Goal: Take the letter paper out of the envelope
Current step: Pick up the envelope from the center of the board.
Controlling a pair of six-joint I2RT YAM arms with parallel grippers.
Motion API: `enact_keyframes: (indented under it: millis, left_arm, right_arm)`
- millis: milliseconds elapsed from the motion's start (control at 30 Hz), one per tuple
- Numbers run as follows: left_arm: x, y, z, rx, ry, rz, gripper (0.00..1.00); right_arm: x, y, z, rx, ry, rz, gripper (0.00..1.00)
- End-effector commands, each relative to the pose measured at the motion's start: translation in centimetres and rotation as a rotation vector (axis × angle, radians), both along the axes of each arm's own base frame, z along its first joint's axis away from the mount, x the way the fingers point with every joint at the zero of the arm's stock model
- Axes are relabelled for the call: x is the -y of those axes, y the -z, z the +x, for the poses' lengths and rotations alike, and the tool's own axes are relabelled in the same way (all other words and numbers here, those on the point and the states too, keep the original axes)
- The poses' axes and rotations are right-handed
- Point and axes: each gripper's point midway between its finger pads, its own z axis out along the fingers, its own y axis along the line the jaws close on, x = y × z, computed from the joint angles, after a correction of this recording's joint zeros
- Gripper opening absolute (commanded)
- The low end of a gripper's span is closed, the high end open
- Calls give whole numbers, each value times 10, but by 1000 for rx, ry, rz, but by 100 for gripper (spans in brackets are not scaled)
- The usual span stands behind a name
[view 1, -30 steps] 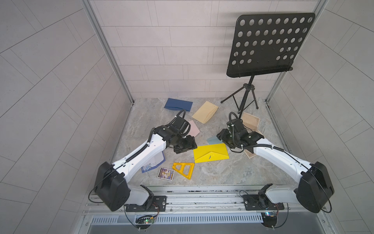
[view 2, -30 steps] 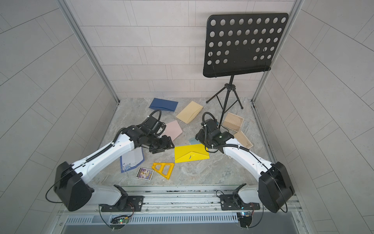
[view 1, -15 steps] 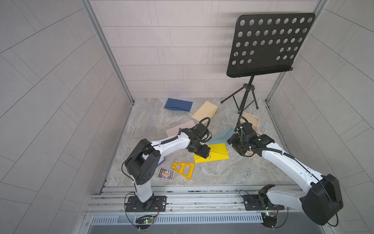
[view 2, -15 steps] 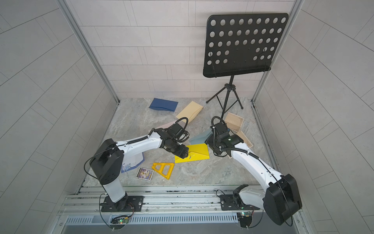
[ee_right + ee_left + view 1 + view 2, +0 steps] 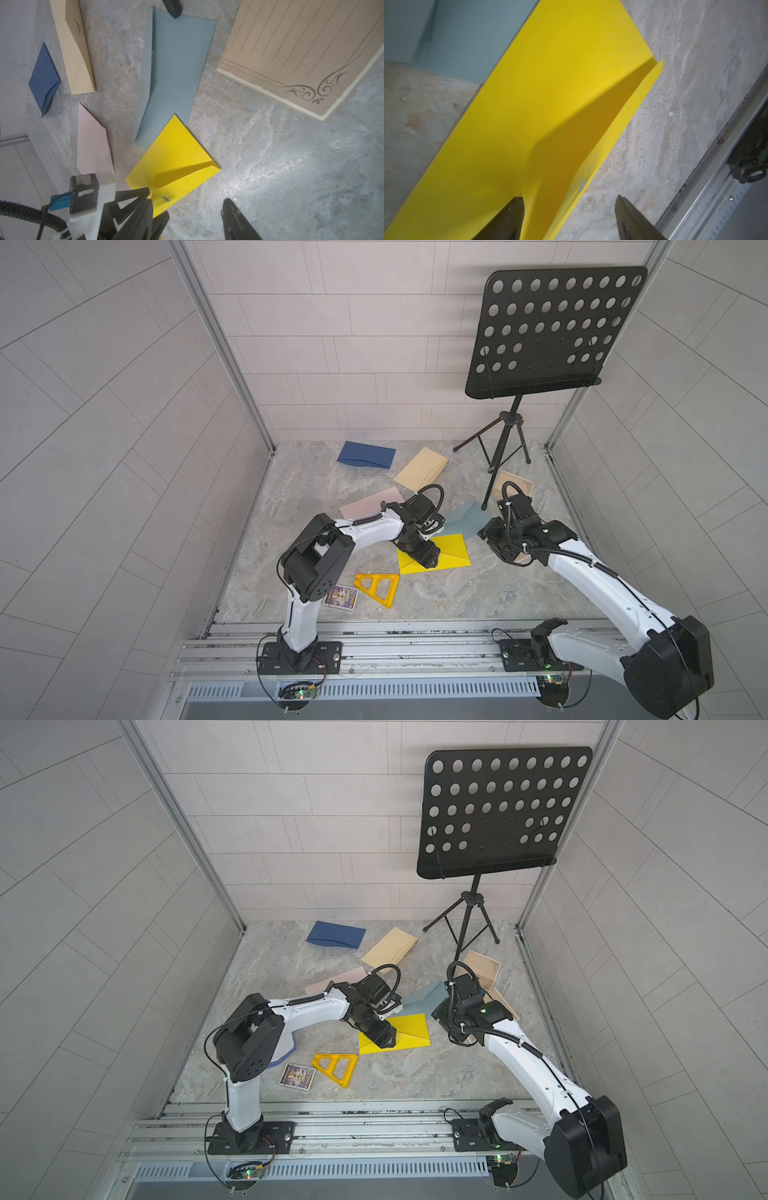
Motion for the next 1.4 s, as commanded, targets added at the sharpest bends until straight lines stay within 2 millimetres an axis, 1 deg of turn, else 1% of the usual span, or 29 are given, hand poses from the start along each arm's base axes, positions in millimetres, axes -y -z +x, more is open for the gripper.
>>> enact_keyframes:
  millis: [0, 333, 567, 633, 700, 767, 800, 833, 867, 933, 1067, 1167, 1233, 1267, 1333, 1367]
  left_arm:
    - [7, -9, -4, -1, 48, -42, 75]
    - [9, 7, -9, 20, 67, 16, 67]
    - [11, 9, -13, 60, 76, 39, 56]
    - [12, 10, -14, 81, 79, 55, 50]
    - [13, 10, -14, 100, 81, 65, 41]
    - [14, 9, -14, 121, 81, 73, 28]
    - [15, 6, -14, 132, 80, 69, 20]
    - [15, 1, -13, 148, 75, 67, 18]
    - [16, -4, -12, 161, 70, 60, 12]
    - [17, -21, -7, 199, 45, 43, 0]
    - [19, -65, 2, 287, 10, 3, 0]
    - [20, -100, 3, 353, -4, -35, 0]
    - [20, -120, -1, 401, -3, -55, 0]
    - [20, -129, -4, 423, 0, -63, 0]
    - [18, -144, -10, 469, 13, -64, 0]
    - [18, -148, -12, 480, 17, -61, 0]
  right_arm:
    - [3, 3, -1, -27, 3, -8, 56]
    - [-2, 4, 5, -29, 0, 17, 55]
    - [0, 4, 7, -25, 6, 21, 55]
    - [1, 4, 6, -24, 12, 22, 54]
    - [2, 4, 6, -25, 22, 30, 54]
    - [2, 4, 6, -23, 27, 38, 53]
    - [3, 3, 6, -22, 31, 41, 52]
    - [3, 2, 6, -19, 37, 46, 52]
    - [4, 2, 5, -17, 43, 51, 52]
    - [7, -1, 4, -14, 68, 66, 52]
    - [11, -15, 4, 4, 112, 95, 54]
    - [11, -23, 2, -18, 148, 116, 61]
    - [4, -28, 5, -17, 166, 175, 66]
    - [-1, -32, 9, -6, 164, 207, 70]
    - [-11, -44, 15, 3, 149, 262, 84]
    - [-15, -49, 17, 4, 136, 277, 87]
